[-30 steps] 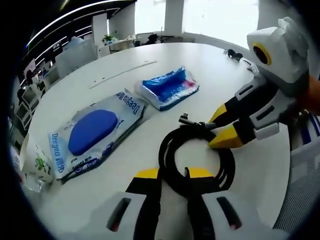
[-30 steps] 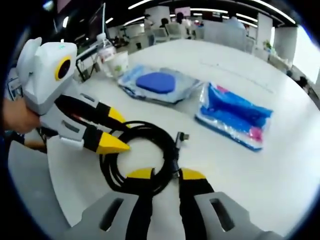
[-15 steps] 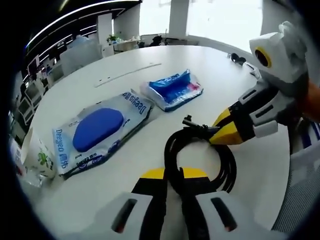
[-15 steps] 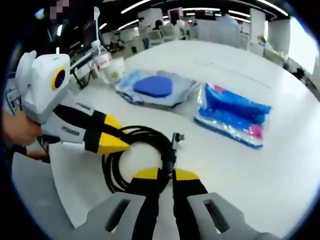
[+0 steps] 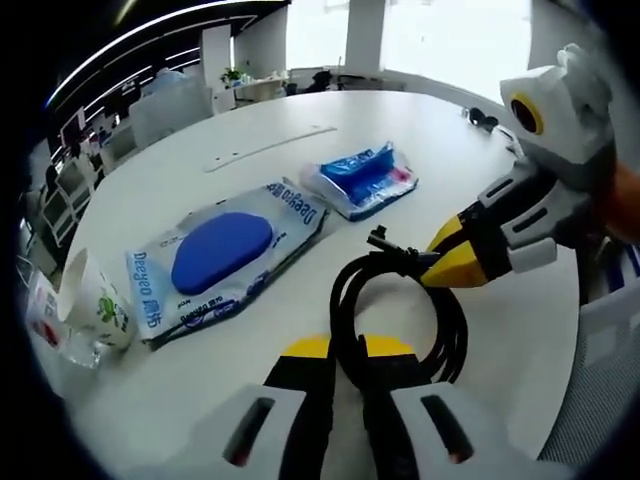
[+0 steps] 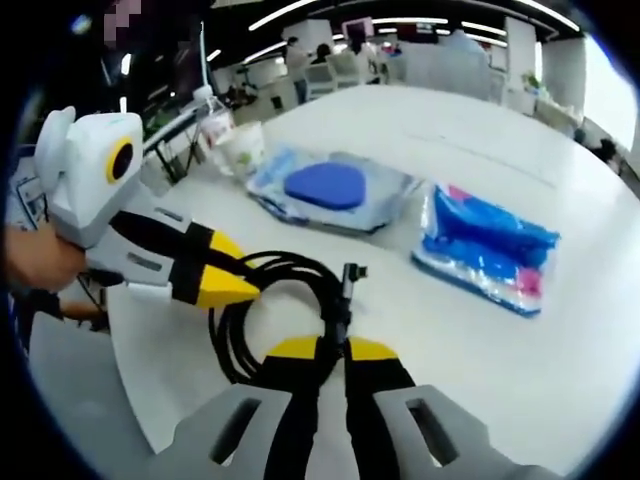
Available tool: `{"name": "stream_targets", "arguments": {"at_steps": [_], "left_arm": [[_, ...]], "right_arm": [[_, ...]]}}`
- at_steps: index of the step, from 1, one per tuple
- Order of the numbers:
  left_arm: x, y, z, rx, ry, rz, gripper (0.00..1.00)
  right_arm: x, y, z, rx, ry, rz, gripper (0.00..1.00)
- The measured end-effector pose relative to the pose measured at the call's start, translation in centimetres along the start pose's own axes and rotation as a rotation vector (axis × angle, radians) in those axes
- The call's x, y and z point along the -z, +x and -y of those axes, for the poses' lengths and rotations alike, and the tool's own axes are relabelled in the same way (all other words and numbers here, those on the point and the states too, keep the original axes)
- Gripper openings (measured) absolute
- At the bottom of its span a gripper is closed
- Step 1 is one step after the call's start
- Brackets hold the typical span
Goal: Arrange the tabletop items into an orderly group along one side of the table until the central work area is clear of visible clutter.
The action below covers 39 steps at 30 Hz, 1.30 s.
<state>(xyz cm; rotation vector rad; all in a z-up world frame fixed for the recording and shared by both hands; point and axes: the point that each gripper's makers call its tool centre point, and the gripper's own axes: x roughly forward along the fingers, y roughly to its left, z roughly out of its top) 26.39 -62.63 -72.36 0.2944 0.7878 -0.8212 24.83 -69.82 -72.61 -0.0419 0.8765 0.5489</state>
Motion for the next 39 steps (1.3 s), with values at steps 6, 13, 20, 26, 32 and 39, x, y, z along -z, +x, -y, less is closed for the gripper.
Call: {"name": "stream_targets", "arguments": {"at_steps": [6, 13, 20, 26, 32, 39], "left_arm": [[-0.1, -0.2, -0.7, -0.012, -0.004, 0.003, 0.07], [-0.1, -0.1, -1.2, -0.016, -0.008, -0.002, 0.07], [0.0, 0.4, -1.3, -0.011, -0.018, -0.008, 0.08], [0.0, 0.8, -1.4, -0.008, -0.033, -0.014, 0.08], [0.1, 1.0, -1.5, -0.002, -0.044, -0.016, 0.08], [0.2, 1.4, -1.6, 0.0, -0.05, -0.024, 0.08]], "right_arm": [[-0.7, 0.4, -0.2, -0.003, -0.012, 0.006, 0.04], [-1.0, 0.9, -0.1, -0.001, -0.025, 0.002, 0.05], [-0.9, 1.3, 0.2, 0.006, -0.039, -0.009, 0.05], [-1.0, 1.6, 0.6, 0.01, -0.052, -0.017, 0.05], [-0.9, 1.9, 0.8, 0.006, -0.056, -0.023, 0.06], [-0.8, 2.1, 1.0, 0.001, -0.067, -0.028, 0.06]]}}
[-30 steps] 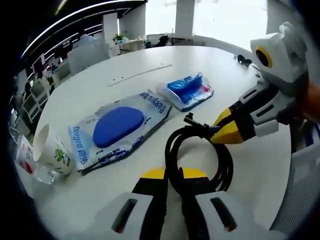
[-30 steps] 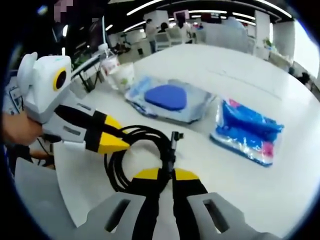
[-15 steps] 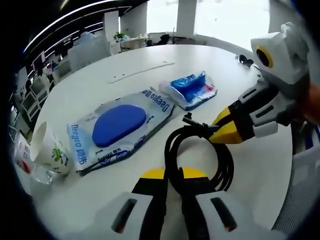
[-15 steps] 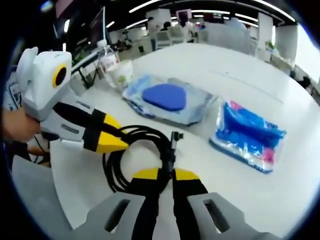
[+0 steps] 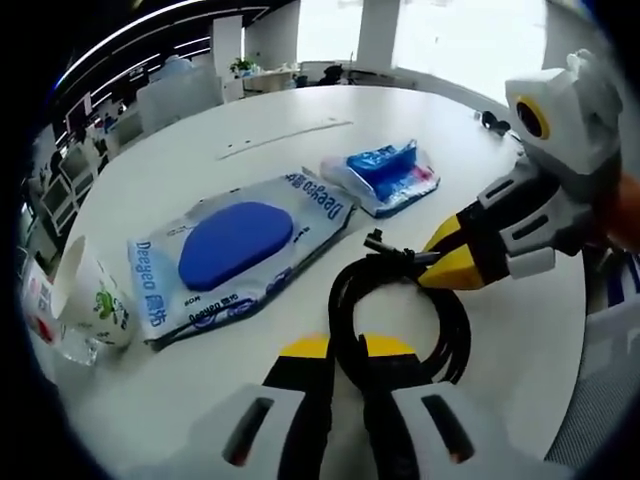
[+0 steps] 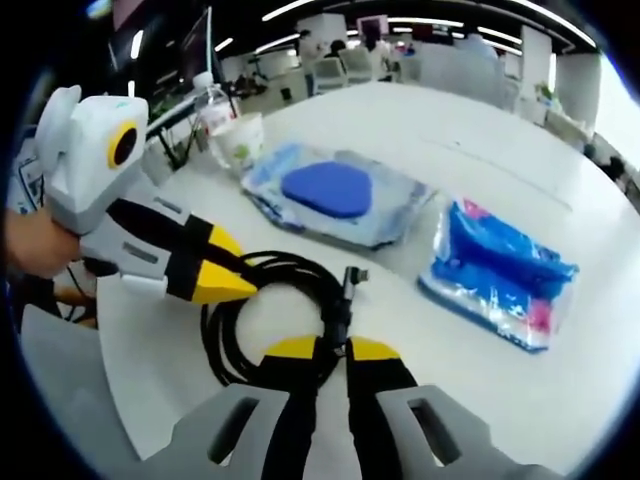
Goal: Arrange the tabletop items into an orderly group along one side of the table until the central work area is clear of visible clutter.
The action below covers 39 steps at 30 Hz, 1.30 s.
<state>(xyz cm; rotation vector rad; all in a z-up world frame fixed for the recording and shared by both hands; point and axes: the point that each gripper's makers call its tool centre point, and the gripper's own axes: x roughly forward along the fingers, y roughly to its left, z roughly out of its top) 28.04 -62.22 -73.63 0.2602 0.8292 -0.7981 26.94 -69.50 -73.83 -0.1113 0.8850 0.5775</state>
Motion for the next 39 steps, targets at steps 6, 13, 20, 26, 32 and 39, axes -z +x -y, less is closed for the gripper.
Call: {"name": "stream_targets", "arguments": {"at_steps": [6, 13, 20, 26, 32, 39], "left_arm": [[-0.1, 0.1, -0.1, 0.004, -0.003, 0.004, 0.09], [0.0, 0.2, -0.1, -0.002, 0.034, 0.003, 0.11], [0.1, 0.3, -0.3, -0.004, 0.047, 0.0, 0.12], [0.1, 0.4, -0.4, -0.019, 0.06, 0.001, 0.26], [-0.2, 0.0, -0.6, -0.02, 0.045, 0.015, 0.3], [-0.6, -0.3, -0.2, 0.001, 0.041, 0.03, 0.38]], "right_arm": [[-0.1, 0.1, 0.1, 0.0, 0.006, 0.002, 0.06], [0.0, 0.2, 0.0, 0.011, 0.021, 0.008, 0.06], [0.0, 0.3, -0.2, 0.015, 0.034, 0.013, 0.07], [-0.2, 0.1, 0.1, 0.026, -0.029, 0.012, 0.12], [-1.2, -0.1, 0.2, 0.021, -0.006, 0.06, 0.27], [-2.1, -0.6, 0.1, 0.028, -0.026, 0.098, 0.37]]}}
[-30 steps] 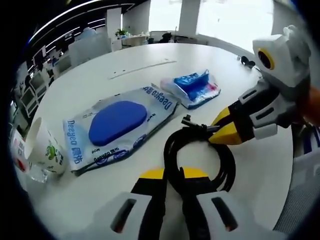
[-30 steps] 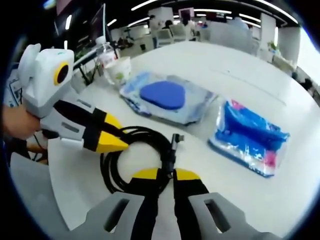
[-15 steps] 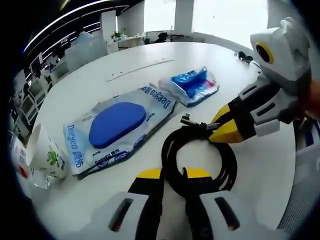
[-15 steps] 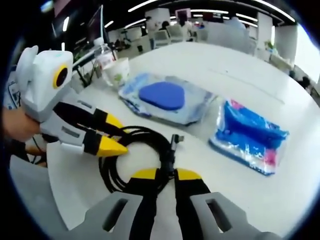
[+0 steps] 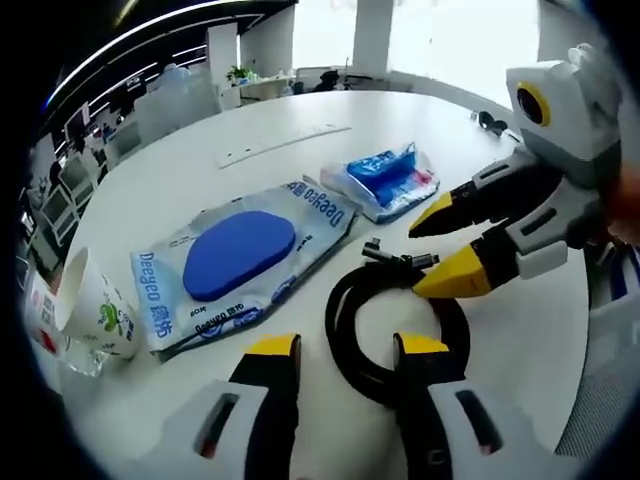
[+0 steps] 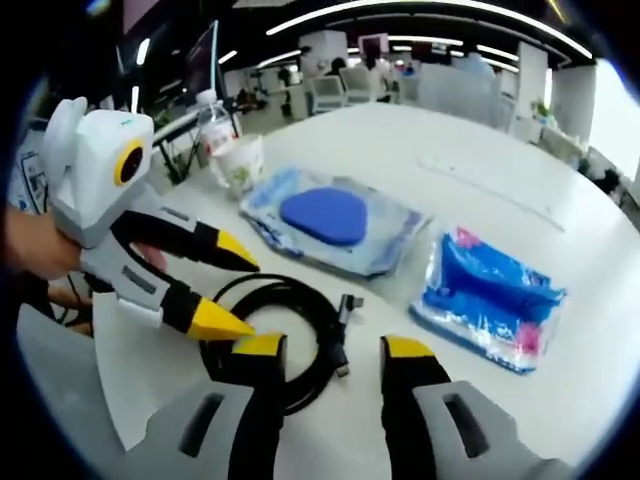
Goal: Arrange the tabletop items into an orderly group along one side of the table until the central work area is clear of visible clutter.
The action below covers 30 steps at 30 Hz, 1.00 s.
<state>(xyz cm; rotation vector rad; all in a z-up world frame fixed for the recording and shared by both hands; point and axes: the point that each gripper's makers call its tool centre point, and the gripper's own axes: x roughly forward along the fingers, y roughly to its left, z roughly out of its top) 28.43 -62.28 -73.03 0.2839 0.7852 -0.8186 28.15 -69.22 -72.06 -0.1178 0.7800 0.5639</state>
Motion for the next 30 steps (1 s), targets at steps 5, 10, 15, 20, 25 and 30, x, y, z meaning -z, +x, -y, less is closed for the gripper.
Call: {"name": "stream_targets", "arguments": {"at_steps": [5, 10, 15, 20, 25, 30], "left_arm": [[-0.6, -0.3, 0.2, 0.002, 0.002, 0.019, 0.45], [-1.4, -1.0, 0.5, 0.014, 0.025, 0.055, 0.49], [-1.7, -1.4, 0.7, 0.012, 0.065, 0.063, 0.55], [-2.1, -2.0, 0.5, -0.005, 0.083, 0.075, 0.62], [-2.3, -2.6, 0.3, -0.018, 0.082, 0.084, 0.71], [-2.6, -3.2, 0.6, -0.015, 0.08, 0.093, 0.76]], "right_arm": [[-0.4, -0.4, 0.0, 0.002, -0.007, 0.016, 0.42], [-1.1, -0.9, 0.2, 0.005, -0.006, 0.046, 0.5], [-1.7, -1.4, 0.3, 0.011, -0.008, 0.068, 0.56], [-1.9, -1.7, 0.4, 0.014, -0.036, 0.07, 0.6], [-2.1, -2.4, 0.4, 0.011, -0.051, 0.079, 0.64], [-2.5, -3.1, 0.3, 0.011, -0.063, 0.088, 0.68]]}}
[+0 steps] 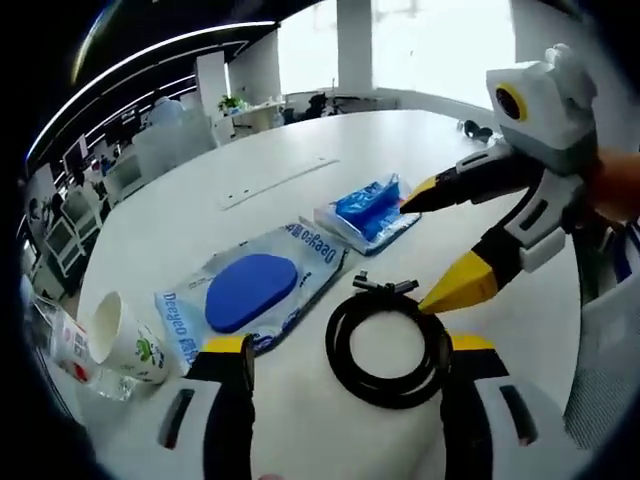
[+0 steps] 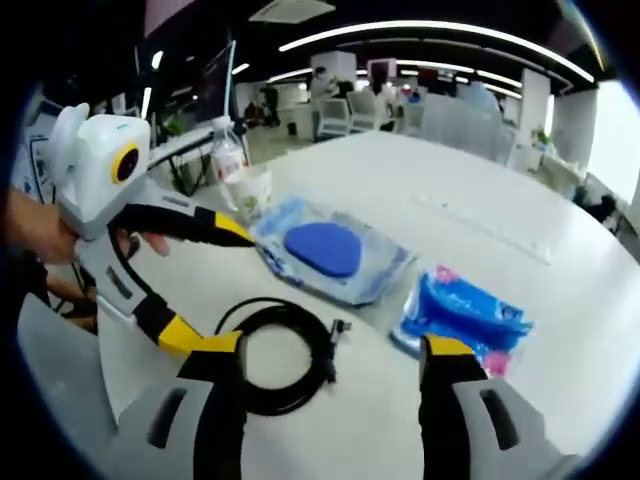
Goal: Arrange the tabletop items into an orderly group along one side of the table until the central work area is clear of visible clutter.
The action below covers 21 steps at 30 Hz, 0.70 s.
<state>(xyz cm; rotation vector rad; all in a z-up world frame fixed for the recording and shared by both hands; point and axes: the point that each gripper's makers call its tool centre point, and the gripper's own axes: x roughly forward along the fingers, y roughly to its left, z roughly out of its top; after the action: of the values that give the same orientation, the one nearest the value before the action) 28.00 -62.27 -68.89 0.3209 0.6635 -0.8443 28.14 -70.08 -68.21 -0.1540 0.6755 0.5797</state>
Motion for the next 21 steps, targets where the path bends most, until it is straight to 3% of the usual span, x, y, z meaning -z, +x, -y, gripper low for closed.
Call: {"name": "stream_targets", "arguments": {"at_steps": [8, 14, 21], "left_arm": [[-0.5, -0.9, 0.4, -0.002, 0.068, -0.001, 0.81], [-1.1, -1.6, -0.1, -0.017, 0.027, 0.009, 0.86], [-1.1, -2.7, -0.3, -0.03, 0.013, 0.019, 0.91]], "right_arm": [[-0.9, -1.0, -0.1, -0.002, -0.004, 0.021, 0.72], [-1.6, -1.7, -0.2, -0.004, -0.012, 0.038, 0.77], [-1.8, -2.3, 0.2, -0.002, 0.048, 0.055, 0.83]]}}
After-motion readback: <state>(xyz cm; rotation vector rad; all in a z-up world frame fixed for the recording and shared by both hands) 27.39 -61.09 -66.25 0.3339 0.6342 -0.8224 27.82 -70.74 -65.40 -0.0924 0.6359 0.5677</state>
